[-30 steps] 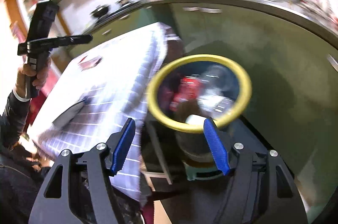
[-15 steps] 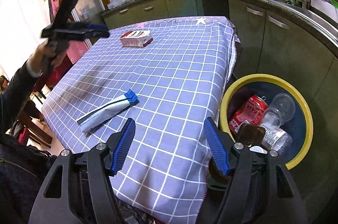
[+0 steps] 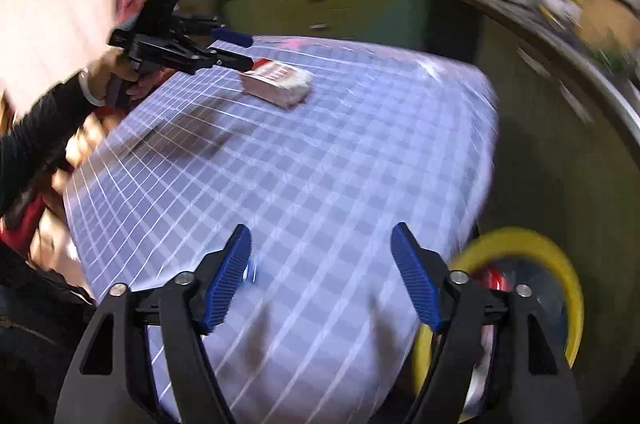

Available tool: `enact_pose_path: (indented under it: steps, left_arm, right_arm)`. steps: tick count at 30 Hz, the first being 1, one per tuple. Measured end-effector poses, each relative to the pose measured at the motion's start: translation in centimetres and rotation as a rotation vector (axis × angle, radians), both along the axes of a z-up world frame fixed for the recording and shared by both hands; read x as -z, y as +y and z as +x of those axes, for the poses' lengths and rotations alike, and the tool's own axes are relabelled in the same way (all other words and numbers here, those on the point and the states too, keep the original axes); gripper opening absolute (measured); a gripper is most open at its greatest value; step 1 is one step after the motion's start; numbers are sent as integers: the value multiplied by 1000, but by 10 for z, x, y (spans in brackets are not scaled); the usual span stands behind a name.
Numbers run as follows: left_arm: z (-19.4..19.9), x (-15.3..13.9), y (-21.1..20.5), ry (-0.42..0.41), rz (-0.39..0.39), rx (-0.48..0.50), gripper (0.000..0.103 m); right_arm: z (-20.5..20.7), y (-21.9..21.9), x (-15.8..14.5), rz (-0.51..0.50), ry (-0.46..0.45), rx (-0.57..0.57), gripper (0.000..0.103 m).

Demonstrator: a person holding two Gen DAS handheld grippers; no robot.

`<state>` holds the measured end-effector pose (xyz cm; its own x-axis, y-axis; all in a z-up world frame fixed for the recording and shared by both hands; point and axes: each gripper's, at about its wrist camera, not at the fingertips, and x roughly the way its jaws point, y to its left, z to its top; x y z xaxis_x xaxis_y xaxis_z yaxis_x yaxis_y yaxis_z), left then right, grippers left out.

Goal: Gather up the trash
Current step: 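Reach to the red-and-white milk carton and grasp it with the right gripper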

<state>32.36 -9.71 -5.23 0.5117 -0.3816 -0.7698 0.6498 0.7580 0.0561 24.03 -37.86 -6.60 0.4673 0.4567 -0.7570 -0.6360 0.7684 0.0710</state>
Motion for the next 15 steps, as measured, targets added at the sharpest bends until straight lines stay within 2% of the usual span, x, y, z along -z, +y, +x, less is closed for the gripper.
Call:
enact_pose_path:
  steps: [7,12,15]
  left_arm:
    - [-69,-50,52,-54,-128,-37,68]
    - [-110,-67,88,-86,-158,-131,70]
    - [-126,-69,104,-84,-181,-179,71]
  right_arm:
    - [116,103,3,-153,-43,-321,76]
    - [159,169,25,-224,-34,-493,76]
    - [178,193,37,-255,-29,-542,76]
